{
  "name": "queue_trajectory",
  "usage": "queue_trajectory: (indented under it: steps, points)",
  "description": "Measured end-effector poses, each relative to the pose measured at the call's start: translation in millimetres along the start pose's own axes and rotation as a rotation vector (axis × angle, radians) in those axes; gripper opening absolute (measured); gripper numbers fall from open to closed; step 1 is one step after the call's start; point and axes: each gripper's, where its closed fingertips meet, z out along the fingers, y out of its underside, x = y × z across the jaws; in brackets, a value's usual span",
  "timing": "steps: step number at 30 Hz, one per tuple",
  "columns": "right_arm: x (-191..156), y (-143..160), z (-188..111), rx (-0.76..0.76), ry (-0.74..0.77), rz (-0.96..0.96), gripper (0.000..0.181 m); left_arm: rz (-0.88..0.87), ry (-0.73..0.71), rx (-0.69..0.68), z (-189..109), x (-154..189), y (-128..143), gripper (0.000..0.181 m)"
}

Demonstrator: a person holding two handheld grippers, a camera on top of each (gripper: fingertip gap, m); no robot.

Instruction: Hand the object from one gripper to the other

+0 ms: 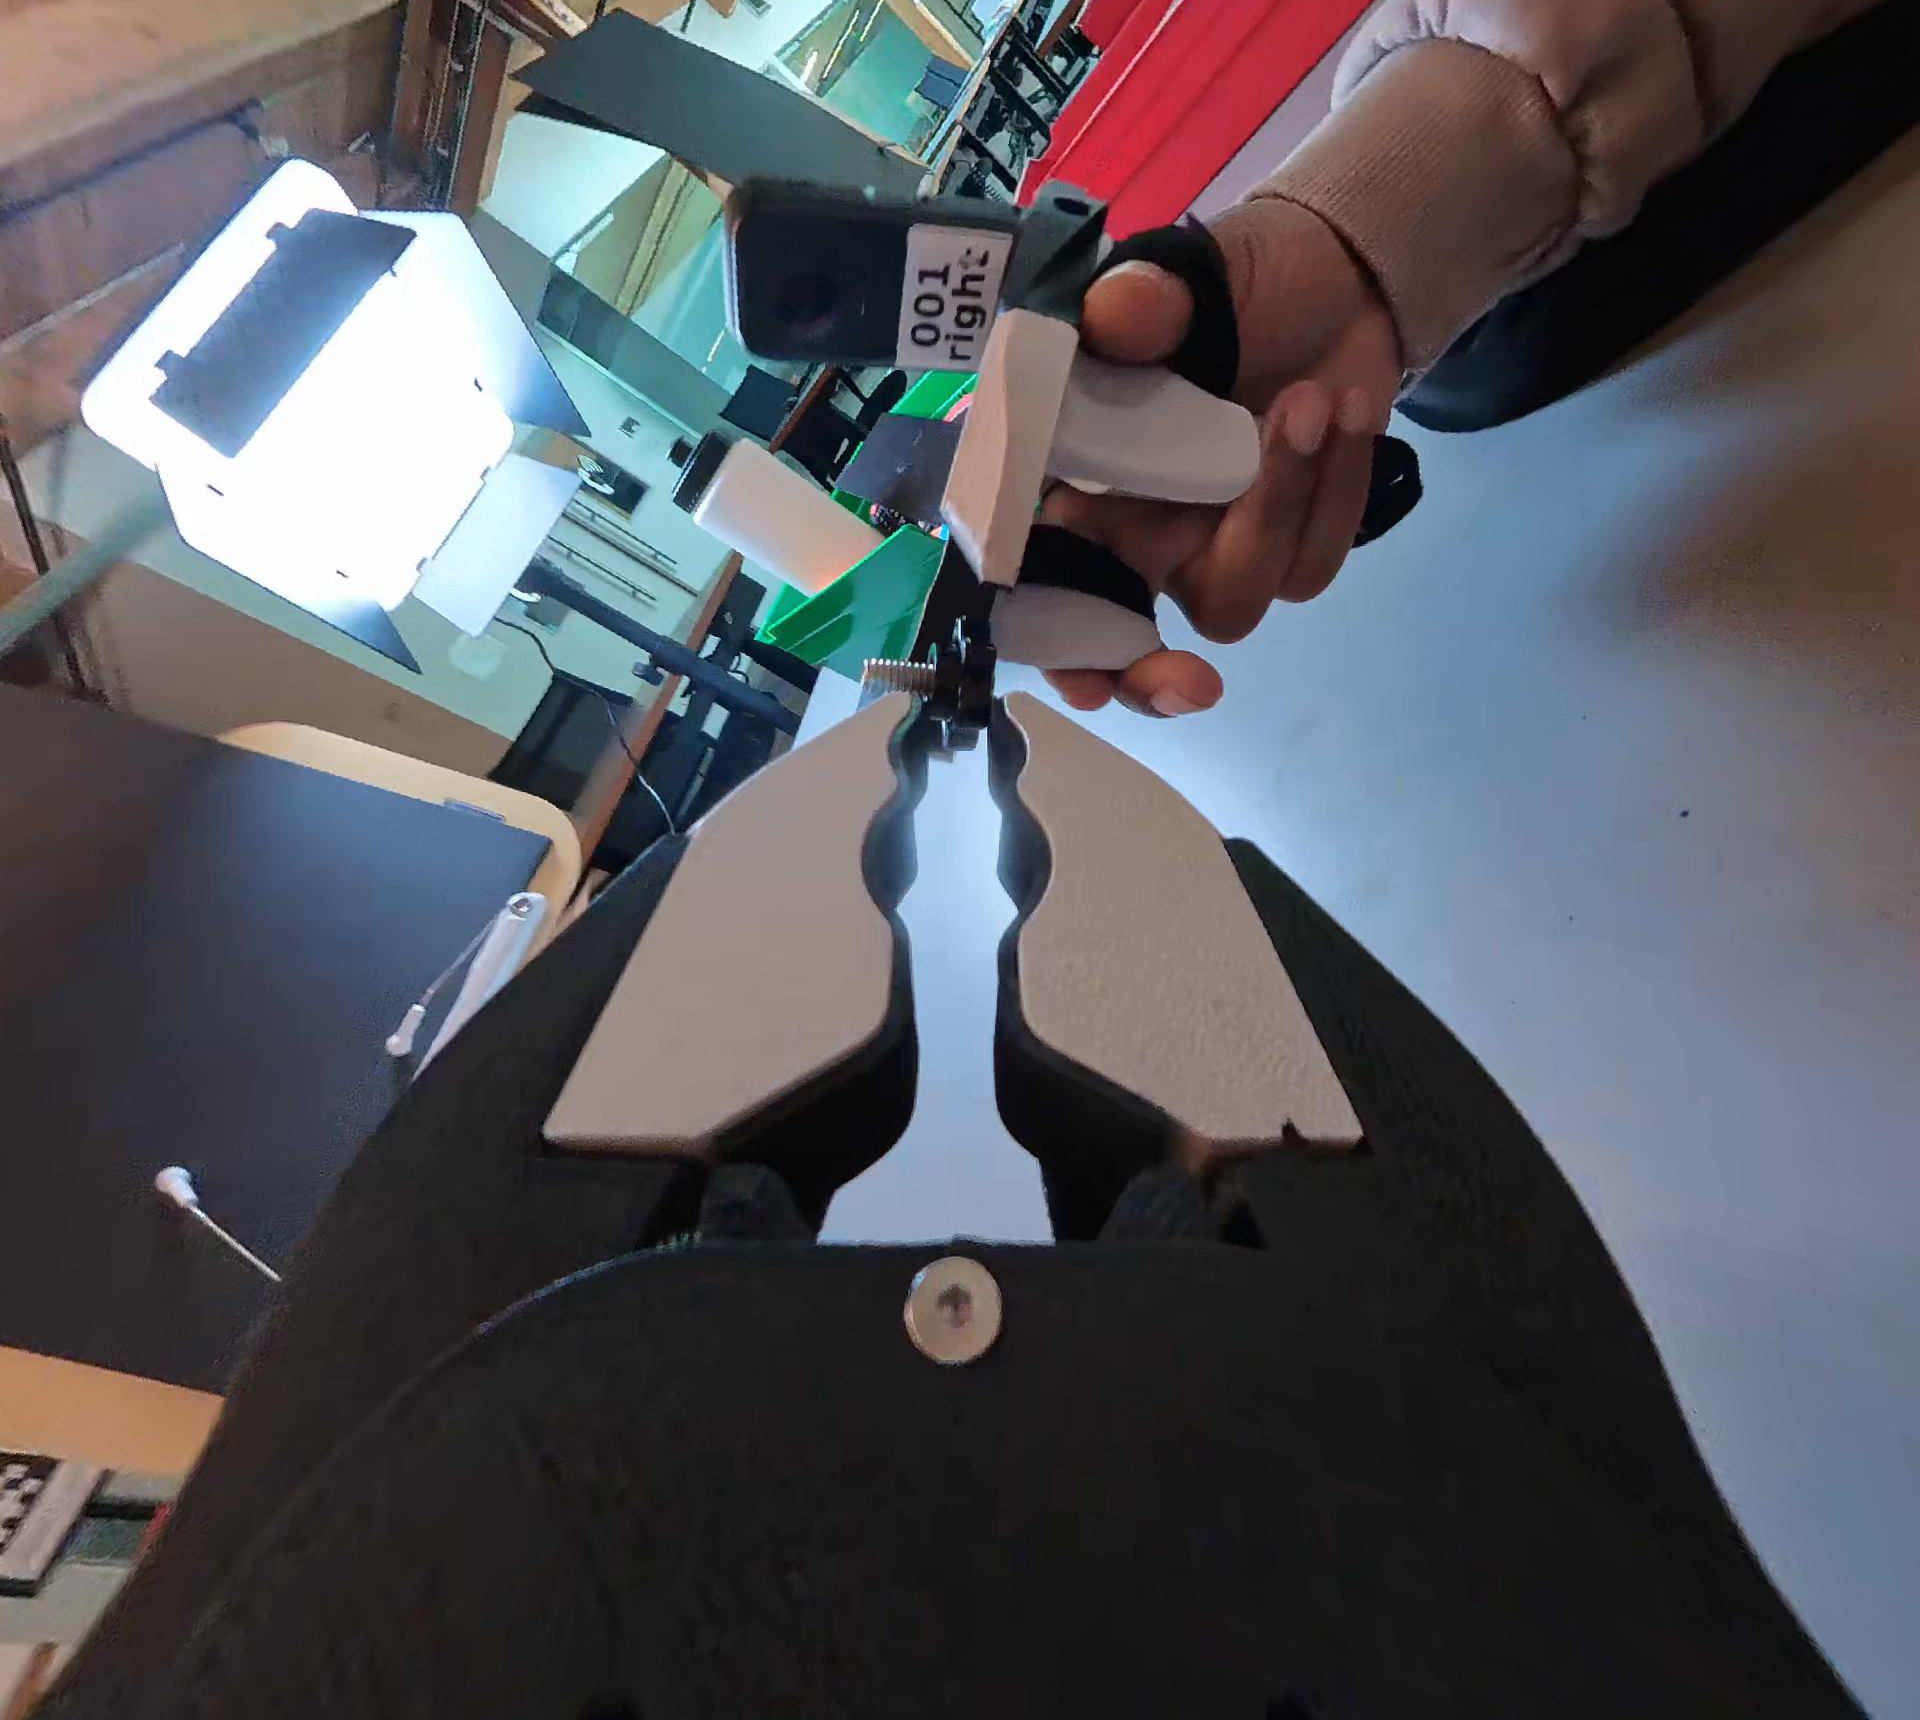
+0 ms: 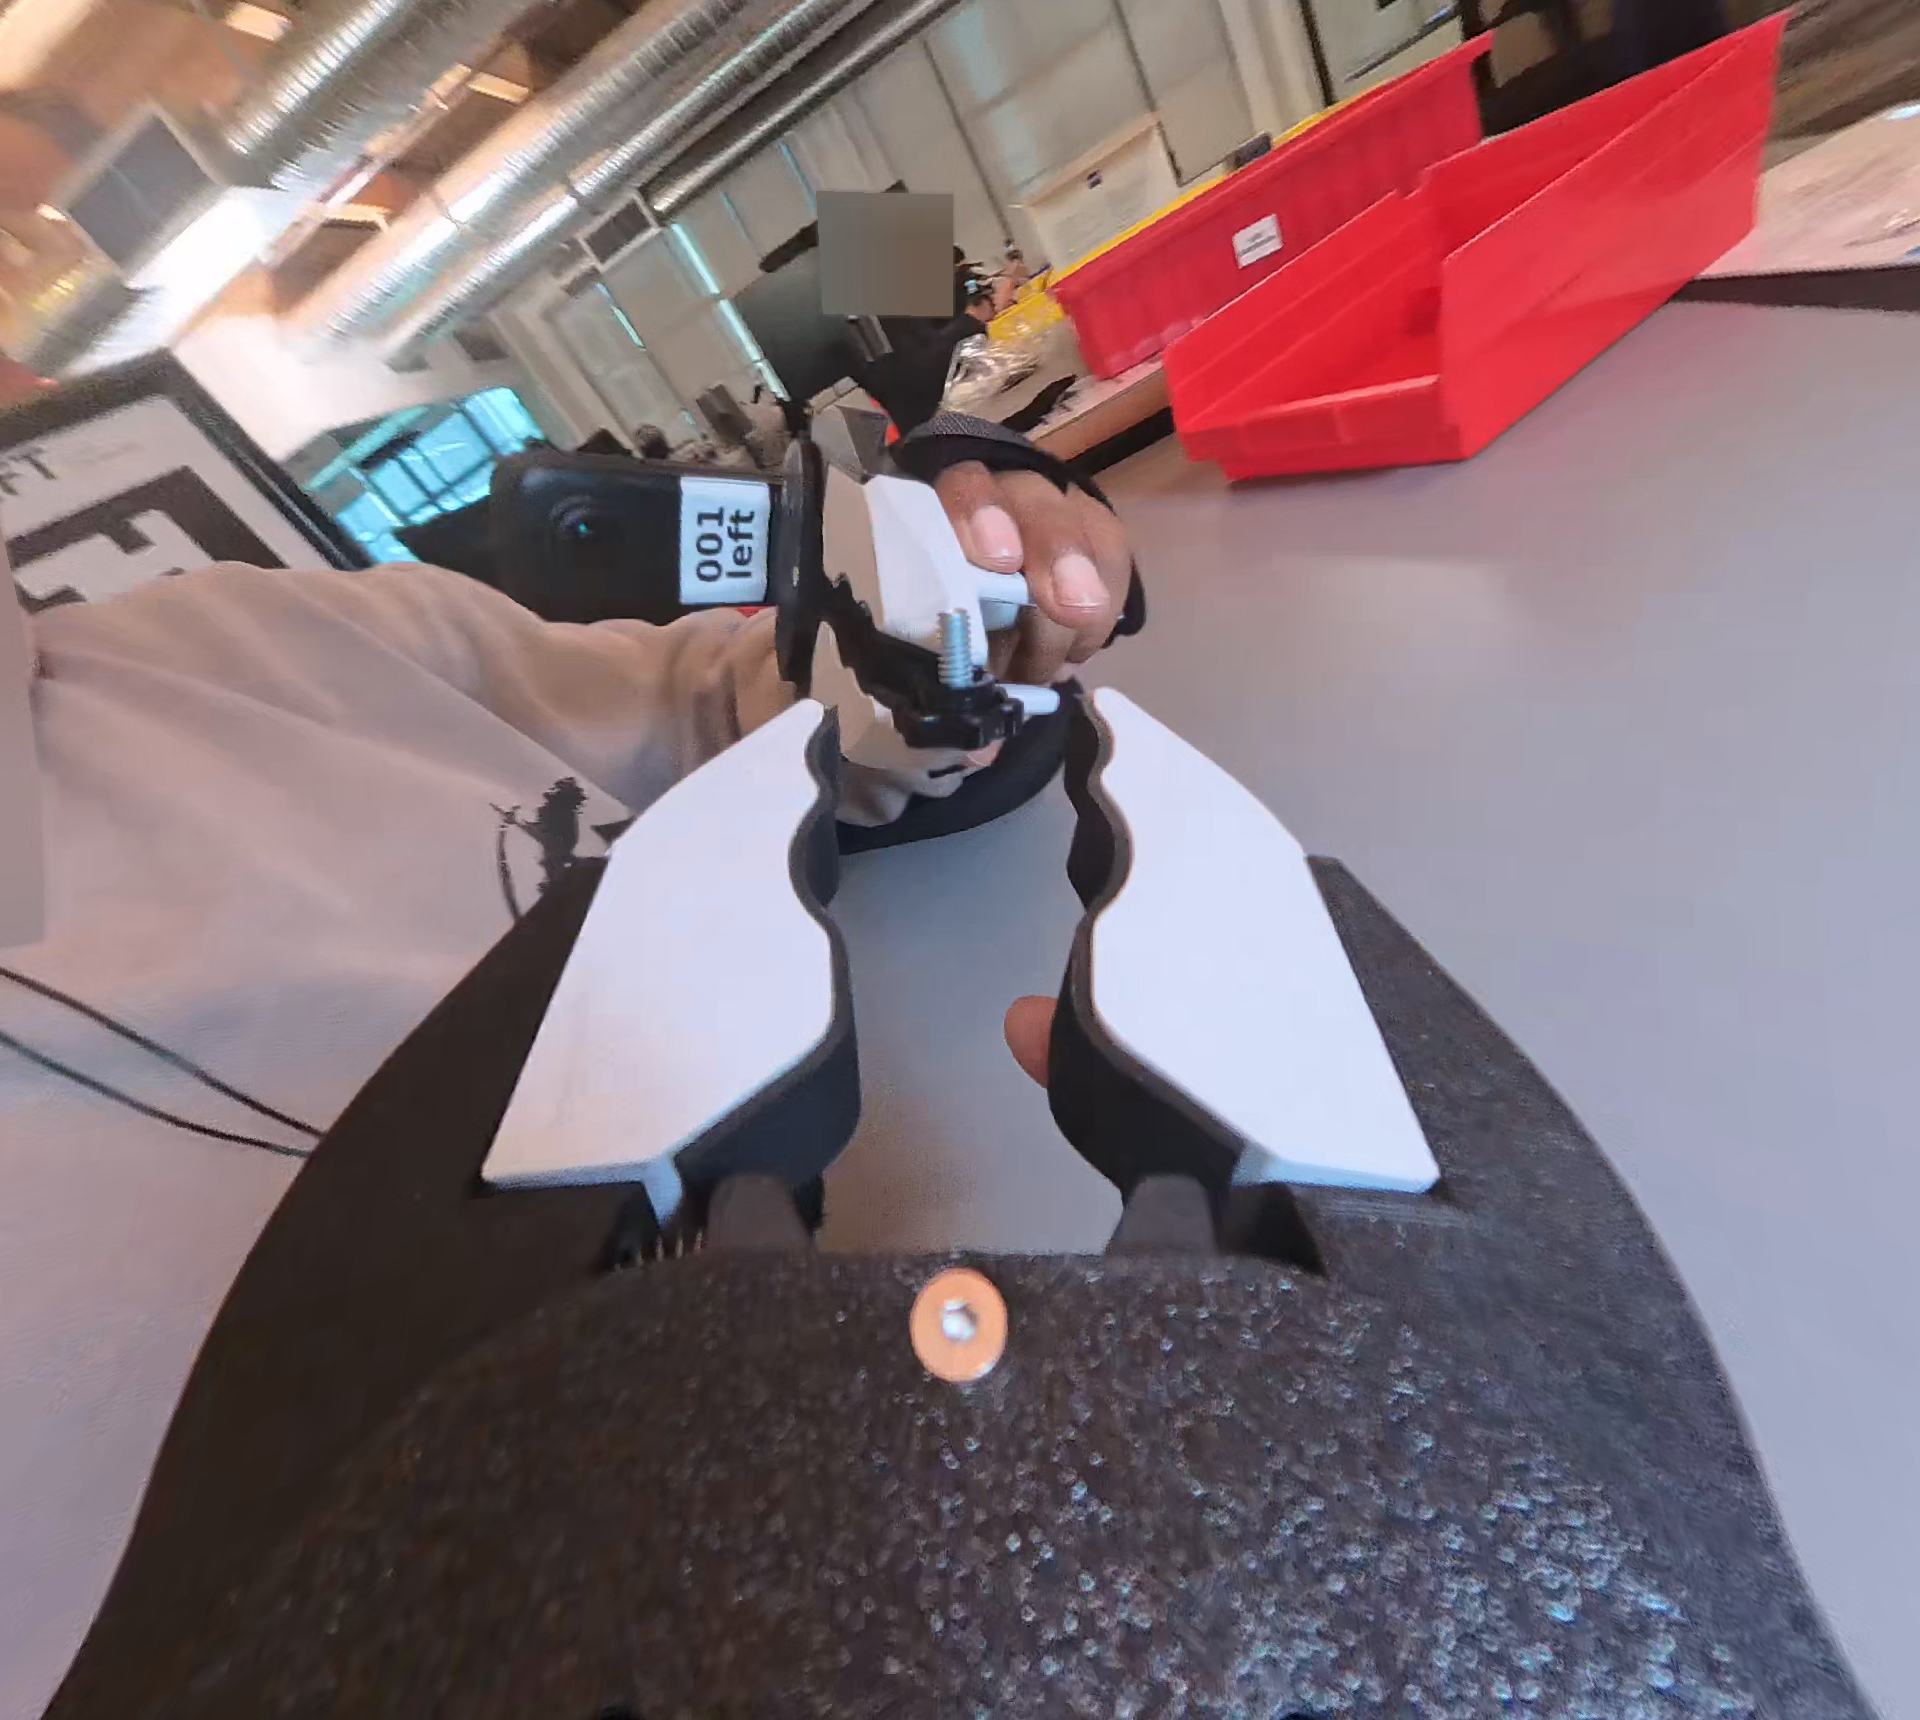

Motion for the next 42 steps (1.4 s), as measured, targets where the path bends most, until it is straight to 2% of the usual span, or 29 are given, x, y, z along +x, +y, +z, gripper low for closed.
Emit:
queue_trajectory:
  steps: [4,7,9,12,17,19,23,26,31,42]
  points:
    - [-2.3,7.0,4.6,-0.028,-0.014,0.004,0.024,0.061,-0.006,-0.004,0.7,3.6,-2.6,0.011]
    - [-2.1,5.4,4.4,-0.029,0.017,-0.066,0.024,0.047,-0.012,0.001,0.7,2.3,-3.2,0.011]
    - [-2.1,2.5,3.3,-0.015,0.034,-0.112,0.024,-0.033,-0.007,0.018,1.2,0.5,-3.9,0.012]
    - [-1.7,-8.2,-3.5,0.031,0.079,-0.227,0.023,-0.275,0.044,0.097,-1.9,-7.2,-9.4,0.022]
    - [8.8,-9.1,-10.6,-0.011,0.261,-0.575,0.024,-0.907,0.211,0.253,-9.9,-30.6,-16.0,0.023]
    - [9.1,-4.1,-6.5,-0.039,0.304,-0.683,0.024,-0.998,0.241,0.269,-8.2,-29.3,-15.5,0.023]
    - [6.3,2.3,0.5,-0.071,0.327,-0.767,0.024,-0.921,0.318,0.212,-1.3,-5.8,-20.2,0.017]
    - [8.1,3.6,0.8,-0.098,0.366,-0.831,0.024,-0.87,0.293,0.166,2.0,-1.3,-17.6,0.009]
    - [13.1,-1.0,-2.0,-0.131,0.477,-0.973,0.024,-0.753,0.237,0.116,1.6,-4.0,-11.4,0.006]
    - [5.2,-7.7,-2.2,-0.088,0.468,-0.974,0.024,-0.816,0.238,0.185,-2.2,-11.5,-14.7,0.005]
